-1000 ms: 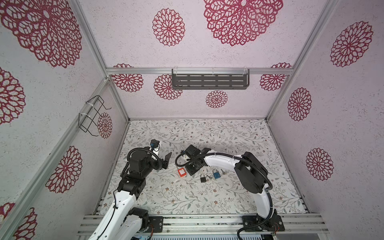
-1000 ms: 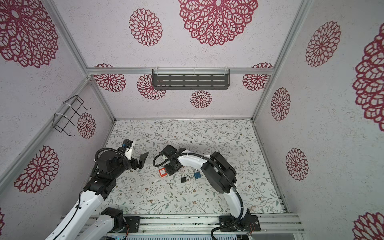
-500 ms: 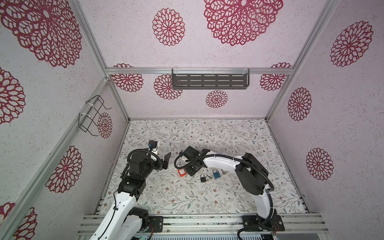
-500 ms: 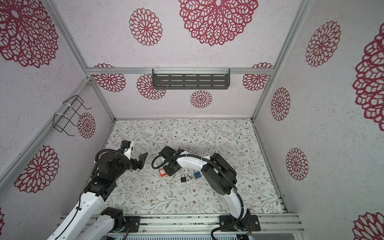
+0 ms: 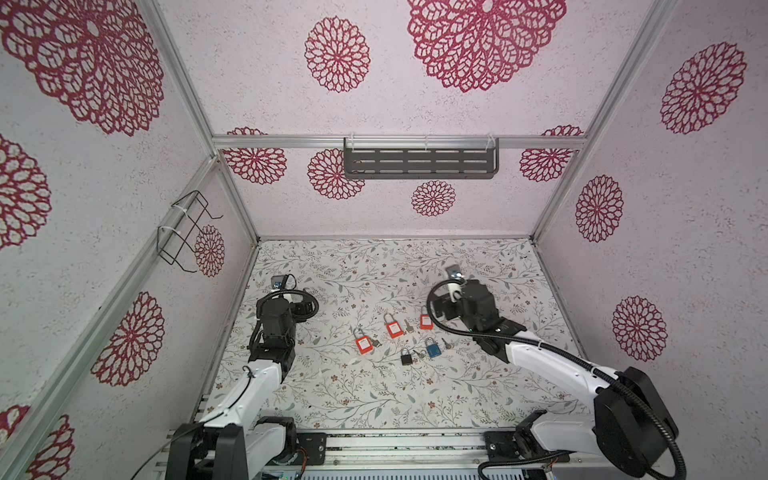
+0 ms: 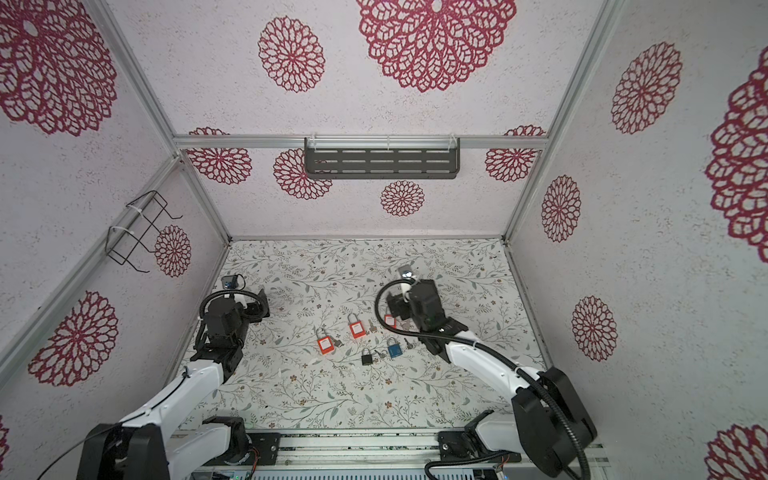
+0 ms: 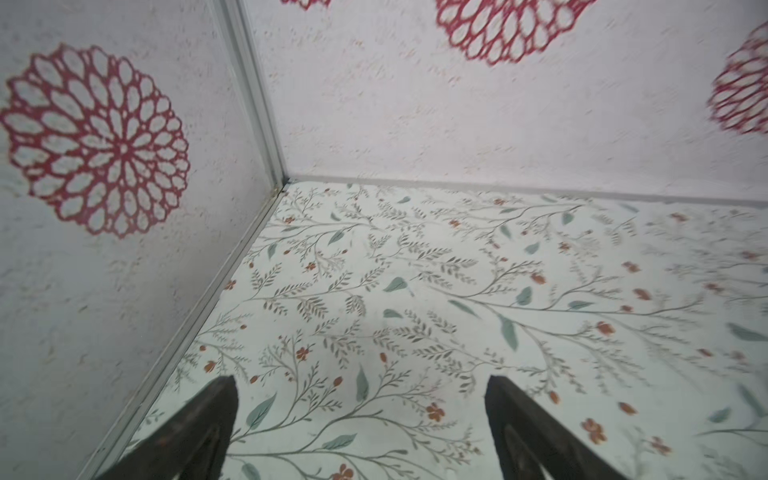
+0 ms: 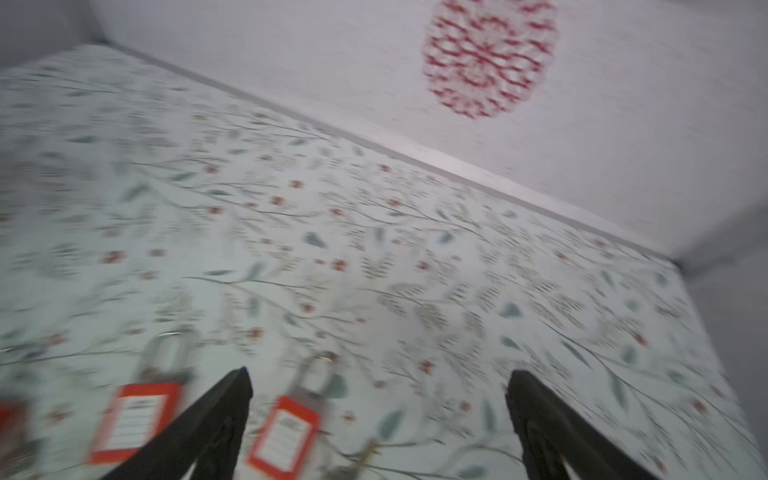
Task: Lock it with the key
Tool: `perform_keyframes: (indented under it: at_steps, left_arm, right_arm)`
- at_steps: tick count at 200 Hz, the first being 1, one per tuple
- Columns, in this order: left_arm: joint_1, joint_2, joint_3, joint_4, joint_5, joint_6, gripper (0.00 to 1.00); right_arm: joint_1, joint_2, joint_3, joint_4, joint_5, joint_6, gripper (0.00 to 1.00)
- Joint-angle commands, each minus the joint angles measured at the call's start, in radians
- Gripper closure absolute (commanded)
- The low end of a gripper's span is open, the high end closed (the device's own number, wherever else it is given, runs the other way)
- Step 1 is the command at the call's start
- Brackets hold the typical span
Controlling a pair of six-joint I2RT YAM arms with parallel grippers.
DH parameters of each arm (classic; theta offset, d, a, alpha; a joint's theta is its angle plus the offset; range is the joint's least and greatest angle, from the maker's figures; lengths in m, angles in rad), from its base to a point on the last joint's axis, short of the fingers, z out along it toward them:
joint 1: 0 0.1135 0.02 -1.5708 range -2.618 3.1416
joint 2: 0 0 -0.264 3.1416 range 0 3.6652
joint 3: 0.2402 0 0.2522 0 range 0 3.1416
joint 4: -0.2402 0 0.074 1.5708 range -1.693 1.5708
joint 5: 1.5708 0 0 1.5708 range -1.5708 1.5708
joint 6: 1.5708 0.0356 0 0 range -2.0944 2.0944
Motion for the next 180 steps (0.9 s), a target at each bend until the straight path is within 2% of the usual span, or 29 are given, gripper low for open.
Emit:
perform_keyframes:
  at_steps: [1,20,32,40,55,70,80,84,93,101,110,117,126,135,180]
  left_arm:
    - [0.02,0.135,-0.07,0.364,0.001,0.072,0.03]
    - [0.041,0.293,-0.133,0.625,0.057,0.066,0.03]
    - [0.055,0.399,-0.163,0.793,0.057,0.056,0.03]
    - [0.059,0.434,-0.178,0.877,0.016,0.047,0.03]
    - [0.077,0.386,-0.161,0.766,0.022,0.013,0.03]
    - [0.099,0.385,-0.127,0.704,0.116,0.016,0.03]
    - [0.112,0.381,-0.102,0.651,0.139,0.011,0.03]
    - [0.119,0.376,-0.092,0.624,0.144,0.006,0.03]
    - [0.138,0.375,-0.079,0.599,0.168,-0.013,0.03]
    - [0.158,0.378,-0.079,0.603,0.197,-0.031,0.03]
    - [0.178,0.376,-0.083,0.607,0.226,-0.048,0.03]
    - [0.197,0.374,-0.087,0.615,0.252,-0.064,0.03]
    - [0.223,0.376,-0.092,0.626,0.298,-0.08,0.03]
    - [0.241,0.377,-0.093,0.628,0.333,-0.093,0.03]
    - [0.274,0.384,-0.079,0.616,0.432,-0.103,0.03]
  right_arm:
    - [-0.127,0.018,-0.156,0.376,0.163,-0.063,0.01]
    - [-0.233,0.093,-0.193,0.415,0.139,-0.046,0.01]
    - [-0.261,0.143,-0.244,0.552,0.115,-0.065,0.01]
    - [-0.283,0.179,-0.293,0.683,0.065,-0.087,0.01]
    - [-0.314,0.193,-0.32,0.73,0.065,-0.045,0.01]
    - [-0.383,0.195,-0.369,0.812,-0.016,0.016,0.01]
    - [-0.452,0.259,-0.413,0.964,-0.14,0.061,0.01]
    - [-0.467,0.289,-0.422,1.01,-0.157,0.063,0.01]
    - [-0.474,0.239,-0.395,0.867,-0.159,0.079,0.01]
    - [-0.472,0.271,-0.366,0.877,-0.148,0.074,0.01]
    - [-0.468,0.249,-0.34,0.782,-0.145,0.077,0.01]
    - [-0.47,0.269,-0.349,0.838,-0.15,0.076,0.01]
    - [-0.467,0.247,-0.36,0.816,-0.134,0.079,0.01]
    - [-0.468,0.265,-0.381,0.892,-0.125,0.077,0.01]
    - [-0.466,0.259,-0.351,0.824,-0.088,0.094,0.01]
